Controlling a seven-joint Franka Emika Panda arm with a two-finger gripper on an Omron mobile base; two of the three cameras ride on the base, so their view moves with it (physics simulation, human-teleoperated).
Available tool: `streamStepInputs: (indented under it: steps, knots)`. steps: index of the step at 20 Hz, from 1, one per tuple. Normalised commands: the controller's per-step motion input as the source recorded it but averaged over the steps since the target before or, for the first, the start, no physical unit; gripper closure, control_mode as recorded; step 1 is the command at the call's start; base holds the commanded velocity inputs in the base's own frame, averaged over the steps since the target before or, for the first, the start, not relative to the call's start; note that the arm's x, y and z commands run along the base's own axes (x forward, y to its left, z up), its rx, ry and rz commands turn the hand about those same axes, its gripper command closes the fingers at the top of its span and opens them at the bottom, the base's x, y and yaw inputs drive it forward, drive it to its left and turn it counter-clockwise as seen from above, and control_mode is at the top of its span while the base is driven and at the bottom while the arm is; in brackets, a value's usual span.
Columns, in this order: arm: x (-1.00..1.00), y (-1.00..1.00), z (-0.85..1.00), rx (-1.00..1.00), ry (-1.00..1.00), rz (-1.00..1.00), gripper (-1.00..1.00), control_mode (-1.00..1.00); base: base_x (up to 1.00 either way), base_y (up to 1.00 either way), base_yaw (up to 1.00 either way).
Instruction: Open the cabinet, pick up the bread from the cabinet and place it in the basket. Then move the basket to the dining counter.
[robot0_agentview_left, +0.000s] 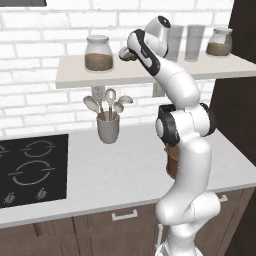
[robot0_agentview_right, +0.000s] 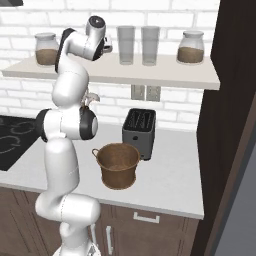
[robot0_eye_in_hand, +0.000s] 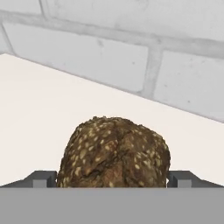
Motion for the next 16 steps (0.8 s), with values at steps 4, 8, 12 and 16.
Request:
streamStepInputs:
  steps: [4,8,12,16]
  knots:
    - [-0.57,-0.02,0.0,0.0,-0.07,0.0,1.0,-1.0,0.0,0.0,0.0]
    - [-1.0,-0.02,0.16,0.0,-0.16,-0.07,1.0,-1.0,0.0,0.0,0.0]
    - [-1.0,0.0,0.38,0.0,-0.14,-0.11,1.0,-1.0,0.0,0.0,0.0]
    - [-1.0,-0.22,0.16,0.0,-0.06,-0.18,1.0,-1.0,0.0,0.0,0.0]
